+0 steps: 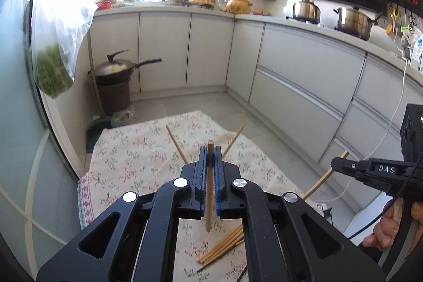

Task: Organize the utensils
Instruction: 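Lower the left tool's chopstick into the pink basket and open the left tool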

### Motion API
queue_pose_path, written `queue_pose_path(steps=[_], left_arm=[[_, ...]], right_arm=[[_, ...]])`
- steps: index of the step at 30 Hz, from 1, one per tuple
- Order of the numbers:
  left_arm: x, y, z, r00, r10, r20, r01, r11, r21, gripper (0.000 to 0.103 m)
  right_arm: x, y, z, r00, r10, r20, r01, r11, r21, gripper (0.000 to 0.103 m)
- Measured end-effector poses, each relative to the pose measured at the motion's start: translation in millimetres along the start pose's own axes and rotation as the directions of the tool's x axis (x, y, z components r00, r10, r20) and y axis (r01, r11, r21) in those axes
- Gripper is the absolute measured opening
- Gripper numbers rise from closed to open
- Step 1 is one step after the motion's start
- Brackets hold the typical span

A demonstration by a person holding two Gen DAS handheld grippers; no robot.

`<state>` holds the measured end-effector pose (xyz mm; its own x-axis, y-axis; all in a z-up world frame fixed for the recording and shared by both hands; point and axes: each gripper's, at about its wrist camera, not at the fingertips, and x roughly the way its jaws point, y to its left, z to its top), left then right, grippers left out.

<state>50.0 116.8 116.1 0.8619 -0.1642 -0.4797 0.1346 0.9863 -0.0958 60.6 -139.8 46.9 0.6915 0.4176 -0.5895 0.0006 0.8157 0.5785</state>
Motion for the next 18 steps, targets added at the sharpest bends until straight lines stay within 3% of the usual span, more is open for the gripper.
queue_pose_path(steps=[8,18], left_arm=[[11.2,1.2,43.2,0.992,0.038,0.119,-0.028,0.996,-0.079,0.004],[77.5,7.4,48.2,0.994,0.066,0.085,-0.056,0.992,-0.117,0.004]], right_arm=[[-16.7,12.0,36.6,0.997,0.022,0.080,-0.022,1.000,-0.010,0.008],[0.3,20.0,66.7,0.994,0.017,0.107,-0.015,1.000,-0.021,0.008]])
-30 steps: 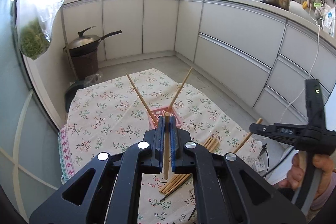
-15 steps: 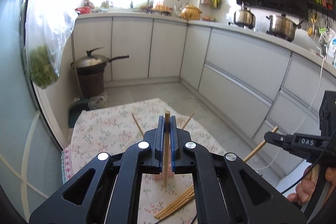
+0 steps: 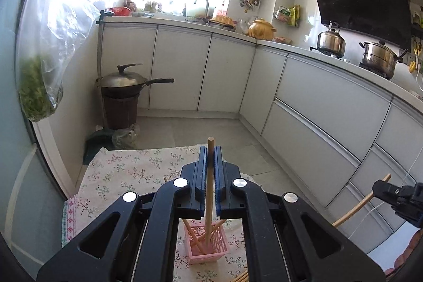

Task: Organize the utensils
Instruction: 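Lower the left tool's chopstick into the pink basket and open the left tool, then lower the right tool's chopstick into the pink basket and open the right tool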

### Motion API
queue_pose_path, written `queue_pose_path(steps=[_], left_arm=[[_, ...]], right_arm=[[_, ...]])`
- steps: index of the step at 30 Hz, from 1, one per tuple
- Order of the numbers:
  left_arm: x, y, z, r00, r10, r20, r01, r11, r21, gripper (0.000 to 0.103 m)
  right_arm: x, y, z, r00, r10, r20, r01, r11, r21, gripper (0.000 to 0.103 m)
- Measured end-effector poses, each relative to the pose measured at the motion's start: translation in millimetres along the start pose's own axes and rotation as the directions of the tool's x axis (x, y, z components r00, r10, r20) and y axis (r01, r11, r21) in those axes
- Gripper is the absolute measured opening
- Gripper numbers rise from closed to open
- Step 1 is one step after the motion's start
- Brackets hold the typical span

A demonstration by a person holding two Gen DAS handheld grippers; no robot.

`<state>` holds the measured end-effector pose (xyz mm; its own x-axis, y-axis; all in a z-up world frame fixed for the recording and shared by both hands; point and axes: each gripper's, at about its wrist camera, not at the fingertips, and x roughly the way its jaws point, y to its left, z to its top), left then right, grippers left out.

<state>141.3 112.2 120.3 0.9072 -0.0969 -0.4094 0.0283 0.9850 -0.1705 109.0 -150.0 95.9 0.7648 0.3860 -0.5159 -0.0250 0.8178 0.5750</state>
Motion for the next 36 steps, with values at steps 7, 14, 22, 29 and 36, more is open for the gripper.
queue_pose_path(steps=[7,14,22,29,36], left_arm=[[18.3,5.0,-15.1,0.998,0.008,-0.068,-0.008,1.000,-0.001,0.025],[-27.1,33.3,3.6,0.997,0.045,0.066,-0.038,0.994,-0.106,0.055],[-51.1,57.7,13.6,0.991,0.065,0.118,-0.043,0.982,-0.186,0.073],[-47.2,59.3,15.5,0.993,0.065,0.101,-0.045,0.981,-0.187,0.073],[-28.9,59.8,9.8,0.997,0.069,0.037,-0.062,0.983,-0.174,0.073]], right_arm=[[26.7,8.1,6.6,1.000,-0.018,-0.011,0.018,1.000,-0.016,0.008],[44.2,25.2,6.5,0.999,-0.046,-0.007,0.045,0.997,-0.061,0.008],[64.7,48.8,4.3,0.998,-0.068,-0.010,0.066,0.991,-0.115,0.009],[89.6,59.0,1.0,0.995,-0.096,-0.030,0.091,0.985,-0.146,0.008],[128.2,64.4,-8.8,0.991,-0.113,-0.076,0.099,0.980,-0.170,0.012]])
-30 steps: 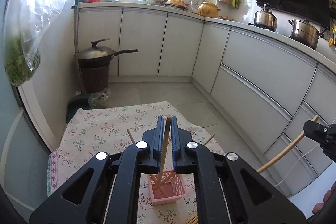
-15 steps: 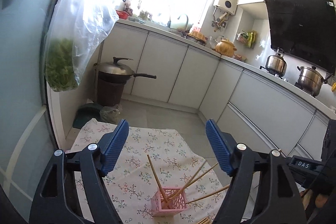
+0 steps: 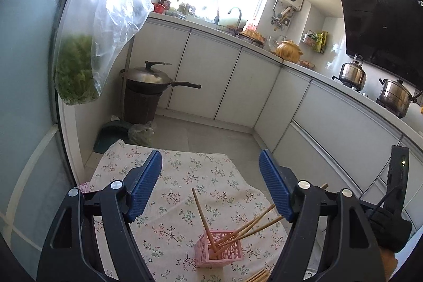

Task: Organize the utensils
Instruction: 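Lower the right tool's chopstick into the pink basket and open the right tool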

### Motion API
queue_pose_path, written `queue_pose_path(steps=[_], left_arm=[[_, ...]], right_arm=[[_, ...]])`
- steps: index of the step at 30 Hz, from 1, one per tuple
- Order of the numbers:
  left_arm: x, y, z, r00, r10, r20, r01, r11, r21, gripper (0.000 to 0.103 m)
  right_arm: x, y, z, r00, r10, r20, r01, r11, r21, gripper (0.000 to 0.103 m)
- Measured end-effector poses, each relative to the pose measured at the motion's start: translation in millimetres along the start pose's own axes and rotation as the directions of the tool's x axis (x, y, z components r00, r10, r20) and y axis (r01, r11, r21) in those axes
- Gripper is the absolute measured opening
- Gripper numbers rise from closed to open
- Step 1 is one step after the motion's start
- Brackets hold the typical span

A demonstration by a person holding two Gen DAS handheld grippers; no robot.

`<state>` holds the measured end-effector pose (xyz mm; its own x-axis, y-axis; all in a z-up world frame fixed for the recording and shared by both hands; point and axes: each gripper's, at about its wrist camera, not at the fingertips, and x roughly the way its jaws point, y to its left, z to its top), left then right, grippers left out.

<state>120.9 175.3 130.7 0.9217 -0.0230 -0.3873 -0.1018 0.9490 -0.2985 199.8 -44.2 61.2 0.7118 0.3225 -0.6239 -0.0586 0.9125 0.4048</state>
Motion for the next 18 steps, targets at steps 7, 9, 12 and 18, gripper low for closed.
queue_pose_path(steps=[7,9,12,18], left_arm=[[11.5,-12.3,-12.7,0.998,0.003,-0.055,0.000,0.998,0.057,0.073],[11.5,-17.5,-14.3,0.998,-0.001,-0.061,0.005,0.998,0.070,0.073],[10.9,-24.5,-19.0,0.998,0.009,-0.067,-0.002,0.996,0.094,0.075],[9.0,-37.5,-31.2,0.996,0.029,-0.087,-0.016,0.989,0.144,0.081]], right_arm=[[-4.0,3.3,-6.5,1.000,-0.019,0.006,0.019,0.999,-0.049,0.013],[-13.7,3.5,-9.3,0.999,-0.026,0.024,0.028,0.997,-0.074,0.013],[-27.6,2.0,-14.7,0.998,-0.036,0.048,0.041,0.994,-0.103,0.013],[-44.0,-6.7,-27.9,0.997,-0.053,0.062,0.061,0.990,-0.127,0.027]])
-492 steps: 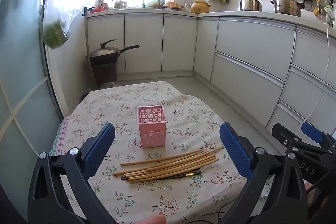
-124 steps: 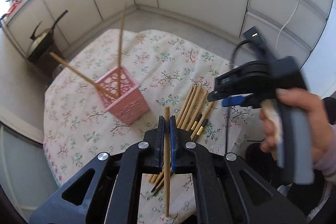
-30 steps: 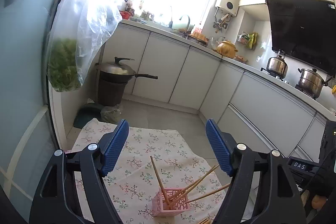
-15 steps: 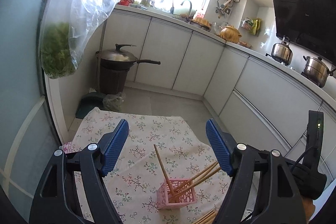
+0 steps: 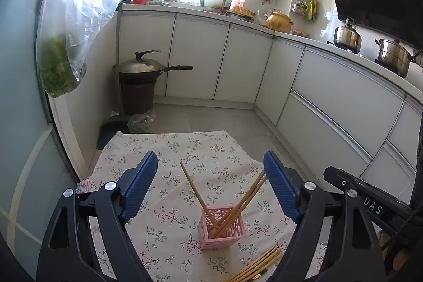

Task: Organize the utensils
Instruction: 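Lower the right tool's chopstick into the pink basket and open the right tool, then lower the left tool onto the remaining chopsticks and close on one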

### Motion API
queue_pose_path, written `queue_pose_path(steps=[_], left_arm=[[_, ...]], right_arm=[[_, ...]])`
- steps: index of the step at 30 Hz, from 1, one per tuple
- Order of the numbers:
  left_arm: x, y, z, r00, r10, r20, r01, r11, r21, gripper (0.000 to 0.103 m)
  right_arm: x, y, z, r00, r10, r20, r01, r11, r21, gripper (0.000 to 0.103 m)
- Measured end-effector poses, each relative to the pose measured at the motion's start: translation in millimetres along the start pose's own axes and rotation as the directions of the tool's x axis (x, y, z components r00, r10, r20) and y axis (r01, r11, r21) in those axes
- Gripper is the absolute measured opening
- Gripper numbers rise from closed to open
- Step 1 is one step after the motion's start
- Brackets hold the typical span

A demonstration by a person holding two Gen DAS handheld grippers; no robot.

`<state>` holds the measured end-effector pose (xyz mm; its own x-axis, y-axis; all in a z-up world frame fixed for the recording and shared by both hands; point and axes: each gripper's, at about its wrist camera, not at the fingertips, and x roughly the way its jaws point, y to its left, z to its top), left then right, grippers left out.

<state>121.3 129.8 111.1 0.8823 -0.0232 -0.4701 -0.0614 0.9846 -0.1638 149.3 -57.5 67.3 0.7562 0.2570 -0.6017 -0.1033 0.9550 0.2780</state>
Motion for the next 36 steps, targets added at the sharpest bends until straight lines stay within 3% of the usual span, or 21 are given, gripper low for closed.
queue_pose_path(steps=[2,15,17,20,23,26,31,36], left_arm=[[-1.2,-5.3,-4.9,1.000,0.006,-0.006,-0.006,1.000,0.025,0.085],[-0.3,-27.9,-34.5,0.999,0.013,-0.043,-0.008,0.993,0.120,0.095],[0.7,-30.2,-38.8,0.998,0.011,-0.054,-0.004,0.991,0.133,0.095],[3.1,-34.0,-45.3,0.997,0.005,-0.077,0.006,0.989,0.151,0.096],[7.0,-36.8,-51.7,0.994,0.008,-0.105,0.010,0.985,0.172,0.096],[17.4,-43.3,-61.5,0.987,0.008,-0.162,0.027,0.977,0.212,0.096],[43.5,-67.7,-89.4,0.950,-0.026,-0.311,0.124,0.945,0.301,0.096],[70.6,-104.1,-122.5,0.890,-0.051,-0.454,0.240,0.897,0.371,0.096]], right_arm=[[-3.2,-4.6,-5.8,1.000,-0.008,0.000,0.008,1.000,0.002,0.036],[-17.5,-37.2,-39.7,0.998,-0.053,-0.027,0.053,0.998,0.032,0.055],[-19.3,-43.6,-44.0,0.998,-0.051,-0.027,0.053,0.997,0.054,0.062],[-23.2,-56.4,-49.9,0.998,-0.053,-0.021,0.055,0.993,0.102,0.082],[-31.5,-75.0,-58.9,0.999,-0.044,-0.018,0.046,0.987,0.156,0.092],[-42.7,-101.7,-76.5,0.999,-0.029,-0.031,0.035,0.977,0.211,0.094],[-49.8,-147.0,-113.2,0.994,-0.008,-0.108,0.035,0.966,0.256,0.096],[-42.3,-190.0,-151.0,0.980,-0.033,-0.198,0.090,0.954,0.287,0.096]])
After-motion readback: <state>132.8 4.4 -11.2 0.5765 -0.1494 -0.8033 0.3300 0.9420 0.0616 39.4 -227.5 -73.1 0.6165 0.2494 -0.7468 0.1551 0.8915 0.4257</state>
